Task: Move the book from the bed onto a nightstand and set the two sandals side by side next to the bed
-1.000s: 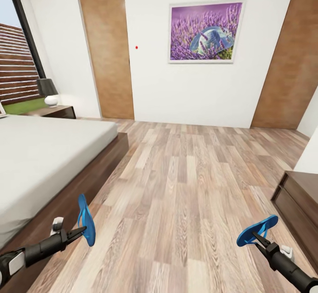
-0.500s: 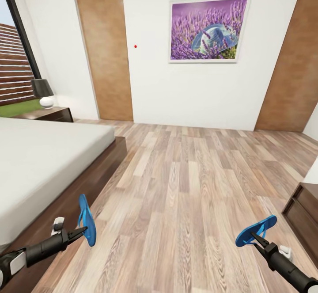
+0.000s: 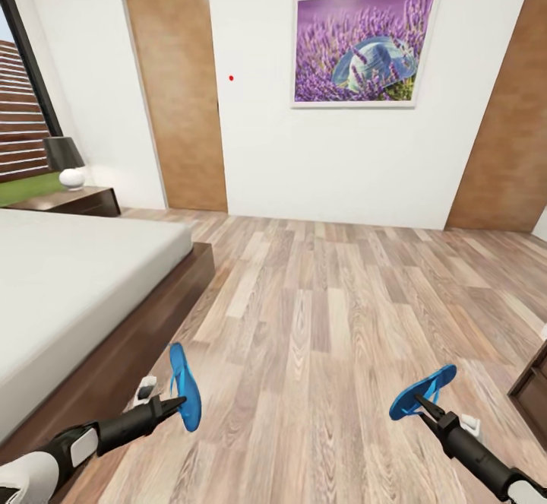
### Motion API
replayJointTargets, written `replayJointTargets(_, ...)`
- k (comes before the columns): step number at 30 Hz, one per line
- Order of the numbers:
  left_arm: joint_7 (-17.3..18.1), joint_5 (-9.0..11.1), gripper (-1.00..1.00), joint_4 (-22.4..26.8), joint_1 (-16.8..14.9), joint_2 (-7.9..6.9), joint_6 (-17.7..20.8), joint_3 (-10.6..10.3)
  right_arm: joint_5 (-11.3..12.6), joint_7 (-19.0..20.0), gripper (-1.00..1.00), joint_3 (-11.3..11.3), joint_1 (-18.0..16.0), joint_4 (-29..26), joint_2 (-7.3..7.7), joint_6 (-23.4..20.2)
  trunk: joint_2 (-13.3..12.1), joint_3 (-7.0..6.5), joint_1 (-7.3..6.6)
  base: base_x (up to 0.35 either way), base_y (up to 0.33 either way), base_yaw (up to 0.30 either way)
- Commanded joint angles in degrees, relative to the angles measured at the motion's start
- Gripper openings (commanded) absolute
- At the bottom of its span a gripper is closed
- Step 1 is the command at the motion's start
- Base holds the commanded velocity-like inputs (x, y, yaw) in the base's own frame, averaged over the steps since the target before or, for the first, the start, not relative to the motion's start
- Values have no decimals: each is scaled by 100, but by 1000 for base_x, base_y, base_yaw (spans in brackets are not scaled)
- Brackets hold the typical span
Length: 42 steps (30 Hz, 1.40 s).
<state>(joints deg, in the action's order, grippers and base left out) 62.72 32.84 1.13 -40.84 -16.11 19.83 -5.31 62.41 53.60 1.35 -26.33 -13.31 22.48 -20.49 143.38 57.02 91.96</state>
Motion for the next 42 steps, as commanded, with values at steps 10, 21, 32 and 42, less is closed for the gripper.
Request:
replayJointTargets(10,-704,81,-100,330,-3,401,40,3,33,-1203,-100,-932,-4,-923,-445,-61,2,6,2,342,0,0)
replayJointTargets(21,-750,82,-100,344,-3,448,-121,12,35,-3063,-100,-1272,-4,-1424,-841,-61,2,6,2,342,0,0)
replayJointTargets(32,-752,82,-100,344,-3,451,-129,12,35,-3281,-100,-1277,-1,-1455,-972,-61,2,6,2,342,-53,0)
replayJointTargets(42,-752,82,-100,344,-3,451,-129,12,42,-3249,-100,-1271,4,-1454,-974,-59,2,6,2,342,-111,0)
